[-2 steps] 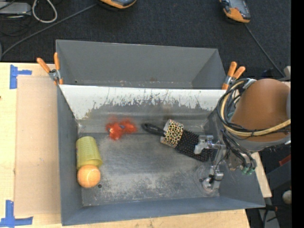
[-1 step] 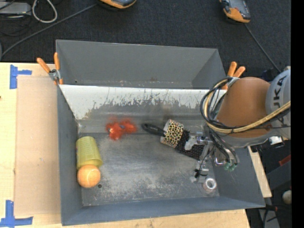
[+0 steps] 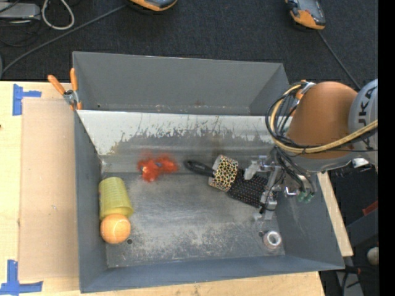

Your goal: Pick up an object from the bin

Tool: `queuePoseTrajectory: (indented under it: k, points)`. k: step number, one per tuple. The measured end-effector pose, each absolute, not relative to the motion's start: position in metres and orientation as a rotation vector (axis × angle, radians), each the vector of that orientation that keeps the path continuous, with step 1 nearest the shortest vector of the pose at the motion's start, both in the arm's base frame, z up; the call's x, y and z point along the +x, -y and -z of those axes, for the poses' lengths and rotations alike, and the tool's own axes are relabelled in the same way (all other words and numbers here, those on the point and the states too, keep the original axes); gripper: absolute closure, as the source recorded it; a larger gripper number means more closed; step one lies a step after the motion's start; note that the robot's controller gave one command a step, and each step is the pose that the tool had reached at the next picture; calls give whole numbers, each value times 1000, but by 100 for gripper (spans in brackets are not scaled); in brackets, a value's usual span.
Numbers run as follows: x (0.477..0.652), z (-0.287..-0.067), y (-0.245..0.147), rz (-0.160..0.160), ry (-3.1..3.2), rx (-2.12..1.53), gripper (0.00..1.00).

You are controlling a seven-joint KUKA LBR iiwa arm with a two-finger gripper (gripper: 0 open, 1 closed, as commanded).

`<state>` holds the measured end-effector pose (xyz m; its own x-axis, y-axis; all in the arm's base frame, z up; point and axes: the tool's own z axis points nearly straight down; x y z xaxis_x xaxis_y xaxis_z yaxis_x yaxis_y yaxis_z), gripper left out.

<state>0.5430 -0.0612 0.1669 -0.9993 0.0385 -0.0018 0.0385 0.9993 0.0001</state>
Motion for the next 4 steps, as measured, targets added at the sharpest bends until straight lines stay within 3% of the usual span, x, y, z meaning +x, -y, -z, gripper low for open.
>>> queuePoseTrajectory:
  k: [1, 2, 3, 4]
  points:
    - [572, -142, 58, -5, -3142, 97, 0]
    - [587, -90, 50, -2, -3132, 258, 0]
    - [585, -76, 56, -11, -3086, 428, 100]
    - [585, -76, 56, -10, -3086, 427, 100]
